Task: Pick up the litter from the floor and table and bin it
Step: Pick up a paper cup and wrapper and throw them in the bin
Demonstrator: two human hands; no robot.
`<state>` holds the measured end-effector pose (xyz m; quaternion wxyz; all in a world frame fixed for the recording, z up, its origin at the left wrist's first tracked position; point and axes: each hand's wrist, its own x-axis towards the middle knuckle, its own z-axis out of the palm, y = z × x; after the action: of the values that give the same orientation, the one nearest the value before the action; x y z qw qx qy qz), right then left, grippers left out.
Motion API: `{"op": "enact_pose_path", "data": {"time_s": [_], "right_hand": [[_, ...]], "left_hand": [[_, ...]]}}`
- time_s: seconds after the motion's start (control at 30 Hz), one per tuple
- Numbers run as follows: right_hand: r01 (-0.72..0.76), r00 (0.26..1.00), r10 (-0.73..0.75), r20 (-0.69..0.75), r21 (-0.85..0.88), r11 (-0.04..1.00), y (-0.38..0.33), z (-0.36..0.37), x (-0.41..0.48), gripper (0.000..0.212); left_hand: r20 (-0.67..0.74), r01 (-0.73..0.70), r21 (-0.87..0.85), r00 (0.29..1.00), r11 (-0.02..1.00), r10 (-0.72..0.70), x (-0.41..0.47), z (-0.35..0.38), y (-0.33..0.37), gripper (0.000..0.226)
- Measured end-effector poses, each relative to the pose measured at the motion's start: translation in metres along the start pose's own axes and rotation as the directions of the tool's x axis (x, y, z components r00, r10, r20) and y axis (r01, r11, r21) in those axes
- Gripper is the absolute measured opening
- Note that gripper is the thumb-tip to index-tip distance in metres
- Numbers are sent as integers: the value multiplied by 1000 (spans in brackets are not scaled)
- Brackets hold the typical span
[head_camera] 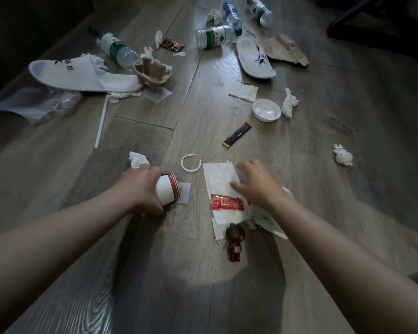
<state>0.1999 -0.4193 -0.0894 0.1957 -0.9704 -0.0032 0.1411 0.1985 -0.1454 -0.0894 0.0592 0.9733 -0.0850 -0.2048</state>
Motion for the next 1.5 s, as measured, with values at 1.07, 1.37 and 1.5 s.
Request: {"op": "enact_pose_path", "data": {"time_s": [1.07,1.37,1.5], "right_hand": [[321,947,-306,97,-229,919,-78,24,27,40],[343,935,-356,-4,-250,905,-83,18,19,16],[325,945,-322,62,-303,896,-49,2,-13,18]], "left_hand": [[-1,28,2,1000,1000,-28,3,4,0,62],[-6,49,-49,999,998,-49,-3,5,-1,65],[-4,61,-63,998,996,-61,-2,5,0,64]]}}
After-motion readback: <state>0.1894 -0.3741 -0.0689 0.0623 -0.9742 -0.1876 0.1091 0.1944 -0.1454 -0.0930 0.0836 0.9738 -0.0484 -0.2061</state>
